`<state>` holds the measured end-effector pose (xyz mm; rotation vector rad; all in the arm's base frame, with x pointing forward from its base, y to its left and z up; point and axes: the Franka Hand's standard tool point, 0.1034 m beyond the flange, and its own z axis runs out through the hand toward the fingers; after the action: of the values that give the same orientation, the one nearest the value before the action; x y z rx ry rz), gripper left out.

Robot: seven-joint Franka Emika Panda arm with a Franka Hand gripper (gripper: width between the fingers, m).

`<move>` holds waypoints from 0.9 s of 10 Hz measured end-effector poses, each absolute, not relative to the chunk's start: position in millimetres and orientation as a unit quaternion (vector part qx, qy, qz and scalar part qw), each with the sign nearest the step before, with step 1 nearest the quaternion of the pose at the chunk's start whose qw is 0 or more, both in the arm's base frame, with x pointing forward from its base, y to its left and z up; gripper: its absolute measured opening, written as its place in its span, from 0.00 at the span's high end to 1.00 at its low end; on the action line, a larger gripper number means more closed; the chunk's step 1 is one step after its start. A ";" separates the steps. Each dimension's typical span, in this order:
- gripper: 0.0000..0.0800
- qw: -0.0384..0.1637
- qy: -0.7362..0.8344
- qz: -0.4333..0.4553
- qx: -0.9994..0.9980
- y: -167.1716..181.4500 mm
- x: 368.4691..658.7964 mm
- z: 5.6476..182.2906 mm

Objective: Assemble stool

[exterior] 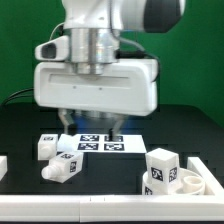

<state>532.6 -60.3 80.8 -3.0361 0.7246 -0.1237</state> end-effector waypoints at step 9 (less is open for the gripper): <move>0.19 0.011 0.232 -0.010 -0.973 -106.7 491.6 43.6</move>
Offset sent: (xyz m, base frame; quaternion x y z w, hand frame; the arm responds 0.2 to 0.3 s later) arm 0.0000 0.0000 0.0000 0.0000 0.0000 0.0000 1.0000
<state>491.6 -106.7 43.6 -3.0350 0.7235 -0.0312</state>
